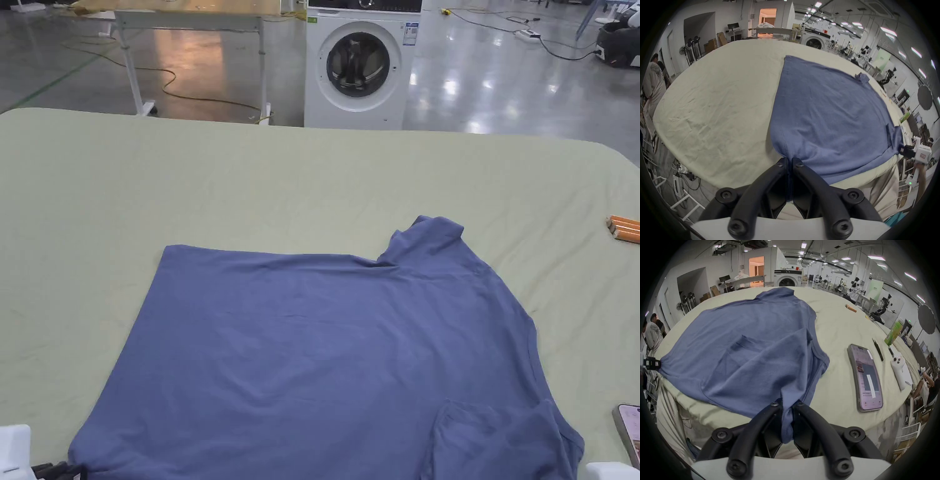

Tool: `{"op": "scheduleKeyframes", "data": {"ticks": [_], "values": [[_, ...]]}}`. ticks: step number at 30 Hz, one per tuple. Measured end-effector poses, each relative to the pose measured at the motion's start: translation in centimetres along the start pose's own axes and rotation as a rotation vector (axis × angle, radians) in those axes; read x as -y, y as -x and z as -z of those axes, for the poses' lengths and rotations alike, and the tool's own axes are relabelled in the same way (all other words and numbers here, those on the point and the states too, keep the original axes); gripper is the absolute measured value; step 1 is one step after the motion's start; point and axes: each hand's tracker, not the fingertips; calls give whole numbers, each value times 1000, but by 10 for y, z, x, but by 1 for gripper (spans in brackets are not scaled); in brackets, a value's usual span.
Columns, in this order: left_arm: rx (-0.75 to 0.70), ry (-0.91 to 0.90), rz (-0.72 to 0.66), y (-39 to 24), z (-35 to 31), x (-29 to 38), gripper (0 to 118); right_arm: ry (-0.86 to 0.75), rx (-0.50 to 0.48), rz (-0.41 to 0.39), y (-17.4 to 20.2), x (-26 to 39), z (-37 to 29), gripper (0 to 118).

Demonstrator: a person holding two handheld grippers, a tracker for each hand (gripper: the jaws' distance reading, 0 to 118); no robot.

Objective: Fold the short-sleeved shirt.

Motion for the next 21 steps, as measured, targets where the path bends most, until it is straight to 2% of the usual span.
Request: {"op": "scheduleKeyframes", "data": {"ticks": [11, 16, 21], "values": [[70, -177, -35, -2, -5, -73, 2, -129, -22, 49, -17, -82, -32, 8], [68, -196, -15, -9, 19, -115, 2, -147, -26, 75, -27, -121, -7, 8], [4, -209, 33, -22, 57, -142, 2, -132, -7, 64, -24, -154, 35, 8]]}}
